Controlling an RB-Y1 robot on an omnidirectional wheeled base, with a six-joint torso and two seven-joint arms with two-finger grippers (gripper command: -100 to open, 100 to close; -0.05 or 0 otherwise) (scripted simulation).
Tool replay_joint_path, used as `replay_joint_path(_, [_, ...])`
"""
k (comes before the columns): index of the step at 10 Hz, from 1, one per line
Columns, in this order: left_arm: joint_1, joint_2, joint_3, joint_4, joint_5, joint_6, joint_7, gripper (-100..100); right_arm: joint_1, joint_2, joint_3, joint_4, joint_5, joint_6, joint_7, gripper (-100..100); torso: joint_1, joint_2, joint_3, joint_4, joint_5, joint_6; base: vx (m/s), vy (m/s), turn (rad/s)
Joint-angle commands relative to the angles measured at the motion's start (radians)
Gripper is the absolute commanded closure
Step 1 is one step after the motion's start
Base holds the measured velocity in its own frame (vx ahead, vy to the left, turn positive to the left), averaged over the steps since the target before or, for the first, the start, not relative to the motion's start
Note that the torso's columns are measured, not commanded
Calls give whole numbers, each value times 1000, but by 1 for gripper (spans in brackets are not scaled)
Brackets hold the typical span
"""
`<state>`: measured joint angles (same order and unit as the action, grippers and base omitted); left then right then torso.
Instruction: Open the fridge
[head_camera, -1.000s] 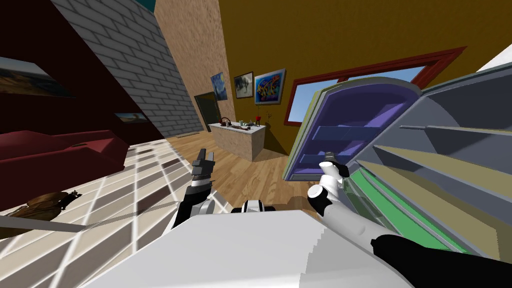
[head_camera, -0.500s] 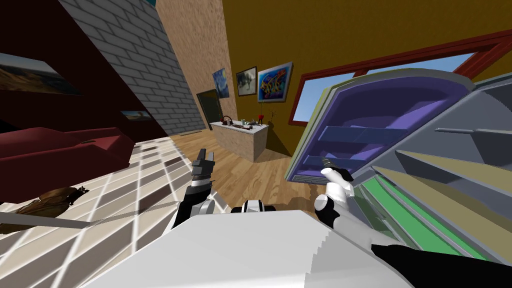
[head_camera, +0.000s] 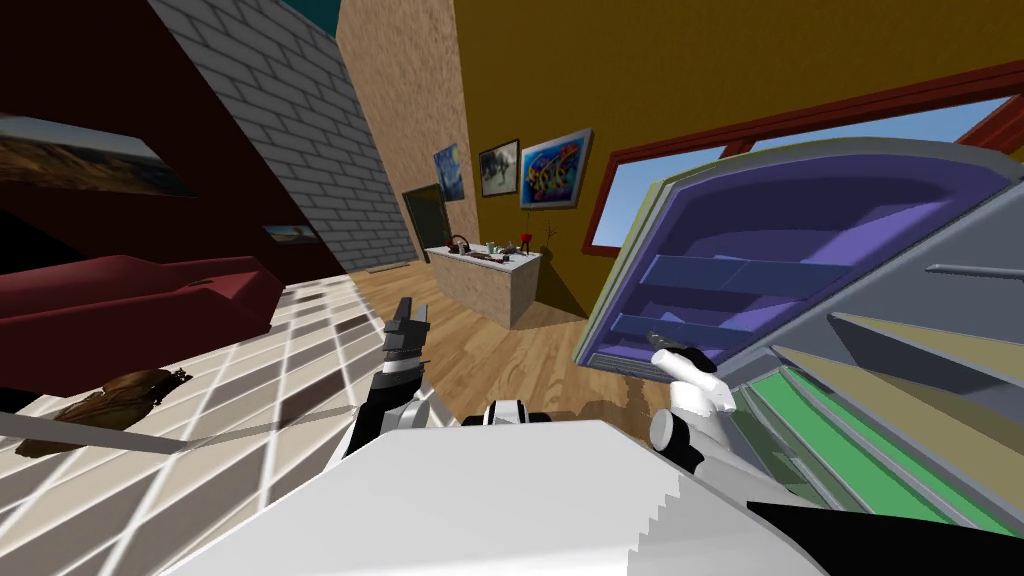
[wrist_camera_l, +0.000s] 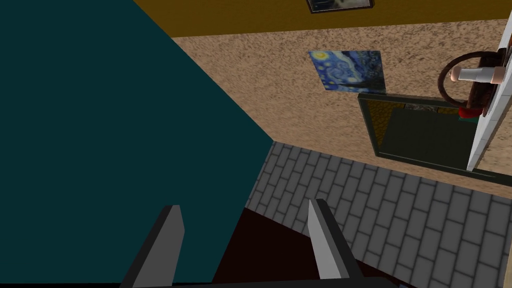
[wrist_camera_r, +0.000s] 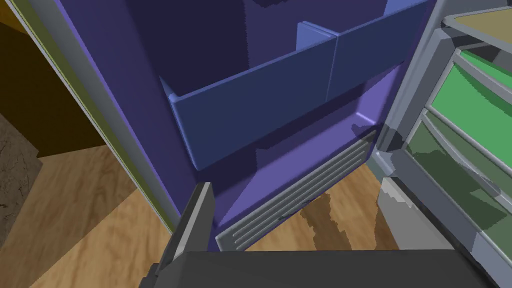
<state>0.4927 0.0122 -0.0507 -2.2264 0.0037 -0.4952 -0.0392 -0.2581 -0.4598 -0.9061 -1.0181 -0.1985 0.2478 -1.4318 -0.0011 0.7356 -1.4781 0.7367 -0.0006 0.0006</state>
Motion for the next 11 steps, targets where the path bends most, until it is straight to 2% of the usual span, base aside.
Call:
replay_joint_path(1, [0, 0, 0, 0, 0, 0, 0, 0, 65, 14, 16, -24, 95, 47, 80, -100, 1, 8, 6, 3, 1, 0, 3, 6, 6])
replay_joint_path(3, [-1, 0, 0, 0, 0, 0, 0, 0, 128, 14, 16, -24, 149, 47, 88, -100, 1, 9, 7, 3, 1, 0, -22, 0, -2])
replay_joint_path(4, [-1, 0, 0, 0, 0, 0, 0, 0, 139, 14, 16, -24, 149, 47, 88, -100, 1, 5, 4, 2, 1, 0, -17, 3, -2])
replay_joint_path(5, [0, 0, 0, 0, 0, 0, 0, 0, 188, -26, 70, -22, 186, 91, 138, -100, 1, 2, 2, 1, 1, -1, 138, -7, 195])
replay_joint_path(7, [0, 0, 0, 0, 0, 0, 0, 0, 263, -26, 121, -22, 232, 137, 189, -100, 1, -8, -5, -2, 1, -1, 186, -2, 67])
replay_joint_path(8, [0, 0, 0, 0, 0, 0, 0, 0, 301, -26, 121, -22, 262, 165, 217, -100, 1, -1, 0, 0, 1, 0, 77, 2, -17])
replay_joint_path(9, [0, 0, 0, 0, 0, 0, 0, 0, 335, -26, 121, -22, 303, 165, 244, -100, 1, 7, 5, 2, 1, 0, 15, 5, -3])
replay_joint_path(11, [-1, 0, 0, 0, 0, 0, 0, 0, 348, -26, 121, -22, 364, 165, 257, -100, 1, 9, 7, 3, 1, 0, -19, -1, -2])
